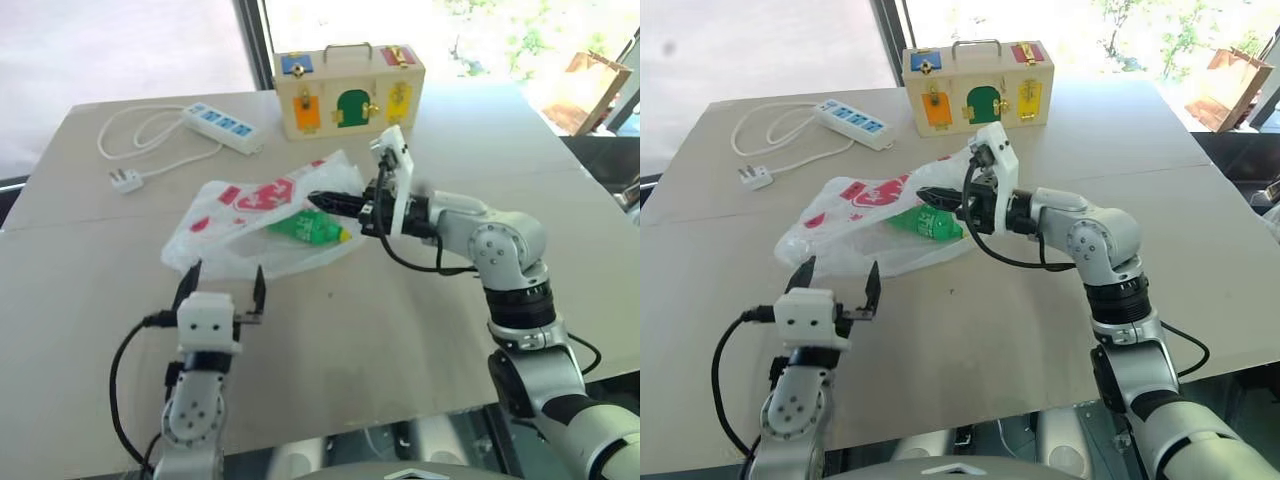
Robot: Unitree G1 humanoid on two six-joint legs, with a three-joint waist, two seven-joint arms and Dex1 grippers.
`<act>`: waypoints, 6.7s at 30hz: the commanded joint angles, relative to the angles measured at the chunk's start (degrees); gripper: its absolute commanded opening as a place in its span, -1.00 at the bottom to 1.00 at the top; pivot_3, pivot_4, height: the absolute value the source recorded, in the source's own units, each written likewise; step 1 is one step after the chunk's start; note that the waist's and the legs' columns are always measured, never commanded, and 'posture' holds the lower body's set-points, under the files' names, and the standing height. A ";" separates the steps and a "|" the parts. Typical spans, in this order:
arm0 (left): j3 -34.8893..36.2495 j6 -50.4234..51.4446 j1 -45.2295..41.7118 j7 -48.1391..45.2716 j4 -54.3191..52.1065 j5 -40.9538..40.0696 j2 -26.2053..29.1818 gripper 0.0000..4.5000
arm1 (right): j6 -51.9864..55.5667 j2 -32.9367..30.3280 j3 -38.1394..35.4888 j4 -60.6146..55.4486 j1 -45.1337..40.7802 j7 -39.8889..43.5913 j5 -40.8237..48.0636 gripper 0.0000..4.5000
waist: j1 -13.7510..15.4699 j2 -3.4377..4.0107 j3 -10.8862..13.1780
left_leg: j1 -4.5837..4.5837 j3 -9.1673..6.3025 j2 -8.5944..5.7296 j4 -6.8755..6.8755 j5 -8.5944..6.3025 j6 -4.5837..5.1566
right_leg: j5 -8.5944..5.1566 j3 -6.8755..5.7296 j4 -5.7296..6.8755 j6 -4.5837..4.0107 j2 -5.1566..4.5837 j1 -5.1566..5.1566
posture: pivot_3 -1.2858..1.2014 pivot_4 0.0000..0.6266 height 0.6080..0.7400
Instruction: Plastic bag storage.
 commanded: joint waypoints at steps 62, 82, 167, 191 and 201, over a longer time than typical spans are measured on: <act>1.43 33.66 -18.37 2.36 11.97 -10.04 7.75 -0.85 | -3.80 0.50 -0.16 -0.14 1.51 -0.79 -3.47 -1.00 | -0.15 0.00 -0.03 | 0.21 0.06 0.01 -0.01 0.06 -0.11 | 0.00 0.18 0.21 -0.02 0.08 0.02 | 0.03 -0.52 1.00; 13.45 19.68 -28.24 -32.34 7.62 -37.29 24.53 -0.98 | -3.98 -0.36 -2.01 2.35 0.14 -0.18 -3.52 -1.00 | 0.01 0.00 0.00 | 0.11 0.04 -0.02 -0.04 0.06 -0.11 | -0.01 0.11 0.08 -0.04 -0.03 -0.02 | 0.03 -0.52 1.00; 7.55 -4.42 -39.24 -36.51 18.77 -14.69 32.97 0.97 | -7.47 5.55 -17.21 19.63 -7.49 -18.95 -2.49 -1.00 | -1.41 -0.04 0.15 | 0.08 0.14 0.10 -0.16 0.10 -0.17 | -0.01 0.28 -0.02 -0.03 0.34 -0.04 | 0.03 -0.52 1.00; -0.77 -5.63 -33.19 2.88 13.66 37.32 22.73 0.97 | -8.39 6.02 -16.45 20.08 -6.82 -18.13 -3.76 -1.00 | -1.18 -0.05 0.14 | 0.10 0.16 0.12 -0.15 0.08 -0.14 | 0.00 0.30 0.16 -0.02 0.28 -0.09 | 0.03 -0.52 1.00; -3.01 -3.54 -35.43 2.87 19.90 37.42 24.57 0.97 | -8.36 5.93 -16.59 20.15 -6.93 -18.22 -3.79 -1.00 | -1.21 -0.05 0.14 | 0.10 0.17 0.12 -0.15 0.08 -0.14 | 0.00 0.30 0.19 -0.02 0.27 -0.11 | 0.03 -0.52 1.00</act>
